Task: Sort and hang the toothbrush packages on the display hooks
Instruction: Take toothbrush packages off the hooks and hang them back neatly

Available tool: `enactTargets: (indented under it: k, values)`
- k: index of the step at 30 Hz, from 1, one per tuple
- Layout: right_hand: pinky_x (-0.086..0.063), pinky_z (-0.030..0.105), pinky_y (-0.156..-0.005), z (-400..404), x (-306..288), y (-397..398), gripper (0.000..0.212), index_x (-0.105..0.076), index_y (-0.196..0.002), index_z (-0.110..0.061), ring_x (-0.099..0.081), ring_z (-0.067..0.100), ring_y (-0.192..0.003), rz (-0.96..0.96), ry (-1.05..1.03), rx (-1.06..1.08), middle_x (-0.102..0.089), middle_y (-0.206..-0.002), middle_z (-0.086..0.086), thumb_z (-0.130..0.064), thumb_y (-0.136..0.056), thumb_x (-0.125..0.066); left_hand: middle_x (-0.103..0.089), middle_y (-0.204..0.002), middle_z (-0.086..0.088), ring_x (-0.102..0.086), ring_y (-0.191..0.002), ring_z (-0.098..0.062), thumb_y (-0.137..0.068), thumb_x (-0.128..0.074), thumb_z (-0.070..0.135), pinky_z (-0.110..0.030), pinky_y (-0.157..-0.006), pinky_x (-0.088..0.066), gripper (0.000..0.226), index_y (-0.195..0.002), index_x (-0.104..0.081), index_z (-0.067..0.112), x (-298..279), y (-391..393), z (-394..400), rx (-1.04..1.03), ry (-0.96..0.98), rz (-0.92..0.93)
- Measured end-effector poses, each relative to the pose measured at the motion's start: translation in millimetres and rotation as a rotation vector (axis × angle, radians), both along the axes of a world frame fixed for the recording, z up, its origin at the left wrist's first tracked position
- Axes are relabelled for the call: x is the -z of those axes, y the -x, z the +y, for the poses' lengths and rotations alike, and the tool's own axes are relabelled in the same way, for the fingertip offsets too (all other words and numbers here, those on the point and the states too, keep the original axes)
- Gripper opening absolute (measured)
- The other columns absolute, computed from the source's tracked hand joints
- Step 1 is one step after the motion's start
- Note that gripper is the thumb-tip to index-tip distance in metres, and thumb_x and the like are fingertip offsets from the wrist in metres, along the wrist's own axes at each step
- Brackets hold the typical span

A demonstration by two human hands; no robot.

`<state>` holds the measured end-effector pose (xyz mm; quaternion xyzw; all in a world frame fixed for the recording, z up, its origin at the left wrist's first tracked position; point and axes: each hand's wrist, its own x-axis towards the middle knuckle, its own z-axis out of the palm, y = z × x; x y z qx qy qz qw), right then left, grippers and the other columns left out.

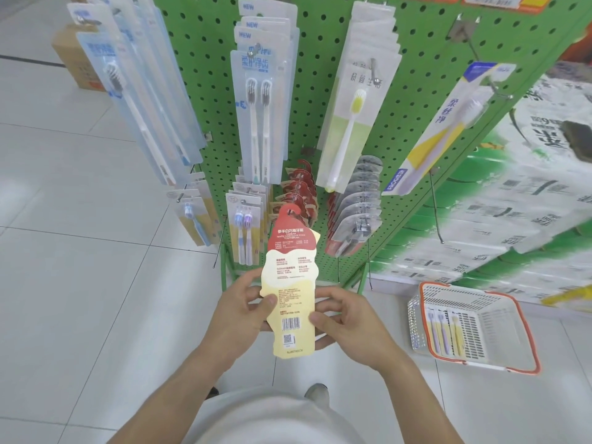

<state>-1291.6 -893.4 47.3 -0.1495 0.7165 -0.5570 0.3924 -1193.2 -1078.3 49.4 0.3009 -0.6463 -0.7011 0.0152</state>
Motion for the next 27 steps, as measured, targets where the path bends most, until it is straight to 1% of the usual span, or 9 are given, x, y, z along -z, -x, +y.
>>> enactTargets:
  k: [3, 7, 9, 13, 16, 19, 21, 24, 27]
  values:
    - [-0.062, 0.04, -0.066, 1.7, -0.5, -0.8, 0.029, -0.068, -0.117, -0.018, -0.076, 0.029, -0.08, 0.007, -0.011, -0.046, -0.076, -0.096, 0.008, 0.002, -0.097, -0.061, -0.072, -0.112, 0.013, -0.073, -0.092, -0.007, -0.086, -0.078, 0.014, -0.037, -0.077, -0.062, 0.053, -0.126, -0.048, 0.033, -2.3, 2.3, 0.5, 0.033, 0.136, 0.004]
    - [-0.061, 0.035, -0.066, 3.9, -0.9, -2.9, 0.033, -0.07, -0.121, -0.022, -0.074, 0.029, -0.083, 0.039, -0.053, -0.198, -0.076, -0.1, 0.006, -0.002, -0.098, -0.06, -0.067, -0.096, 0.032, -0.067, -0.088, 0.006, -0.069, -0.092, 0.026, -0.017, -0.073, -0.054, 0.079, -0.117, -0.038, 0.057, -16.3, 14.3, -9.9, 0.004, 0.34, 0.026]
    - [-0.061, 0.036, -0.068, 4.2, -1.9, -2.6, 0.037, -0.07, -0.122, -0.027, -0.073, 0.029, -0.085, 0.062, -0.076, -0.222, -0.076, -0.099, 0.002, -0.002, -0.098, -0.058, -0.069, -0.093, 0.025, -0.068, -0.08, 0.004, -0.064, -0.095, 0.023, -0.015, -0.066, -0.053, 0.082, -0.121, -0.044, 0.053, -21.5, 22.0, -18.5, -0.055, 0.341, 0.046]
    - [-0.056, 0.039, -0.073, 5.9, -2.9, 4.6, 0.039, -0.072, -0.115, -0.039, -0.069, 0.027, -0.086, 0.186, -0.134, -0.172, -0.076, -0.092, -0.005, -0.008, -0.1, -0.057, -0.073, -0.085, 0.017, -0.069, -0.071, -0.001, -0.072, -0.091, 0.018, -0.017, -0.059, -0.054, 0.054, -0.112, -0.061, 0.038, -20.3, 28.7, -28.2, -0.169, 0.269, 0.095]
    - [-0.051, 0.028, -0.074, 6.9, -4.0, 9.1, 0.034, -0.075, -0.104, -0.036, -0.07, 0.013, -0.087, 0.257, -0.138, -0.036, -0.077, -0.091, -0.011, -0.008, -0.1, -0.058, -0.073, -0.081, 0.014, -0.067, -0.068, 0.0, -0.077, -0.087, 0.017, -0.022, -0.054, -0.056, 0.051, -0.118, -0.06, 0.032, -16.9, 27.3, -29.6, -0.265, 0.207, 0.087]
    - [-0.05, 0.024, -0.068, 8.5, -3.9, 11.5, 0.023, -0.075, -0.094, -0.032, -0.068, 0.006, -0.08, 0.275, -0.109, 0.101, -0.077, -0.088, -0.012, -0.01, -0.096, -0.067, -0.073, -0.093, 0.005, -0.069, -0.07, -0.001, -0.076, -0.087, 0.019, -0.033, -0.054, -0.061, 0.054, -0.124, -0.061, 0.022, -9.1, 24.3, -29.9, -0.347, 0.178, 0.054]
    - [-0.052, 0.025, -0.064, 10.7, -3.0, 10.7, 0.017, -0.076, -0.095, -0.027, -0.067, 0.005, -0.079, 0.229, -0.057, 0.136, -0.077, -0.088, -0.01, -0.011, -0.088, -0.078, -0.074, -0.097, -0.003, -0.072, -0.077, -0.011, -0.075, -0.088, 0.019, -0.033, -0.054, -0.061, 0.056, -0.125, -0.063, 0.015, -4.1, 22.3, -29.8, -0.393, 0.143, 0.049]
    - [-0.058, 0.035, -0.066, 13.6, -2.2, 9.1, 0.029, -0.076, -0.097, -0.022, -0.068, 0.008, -0.081, 0.184, -0.029, 0.172, -0.077, -0.09, -0.006, -0.005, -0.077, -0.086, -0.074, -0.091, -0.004, -0.072, -0.077, -0.022, -0.074, -0.089, 0.017, -0.036, -0.057, -0.062, 0.041, -0.109, -0.067, 0.018, -2.5, 19.8, -29.4, -0.424, 0.079, 0.039]
    - [-0.057, 0.028, -0.065, 14.5, 2.0, 11.6, 0.028, -0.075, -0.097, -0.017, -0.07, 0.011, -0.078, 0.141, 0.028, 0.332, -0.078, -0.088, 0.0, -0.001, -0.076, -0.085, -0.073, -0.085, -0.003, -0.073, -0.07, -0.019, -0.074, -0.087, 0.013, -0.032, -0.053, -0.06, 0.029, -0.09, -0.064, 0.02, -4.4, 17.3, -28.7, -0.418, 0.013, 0.033]
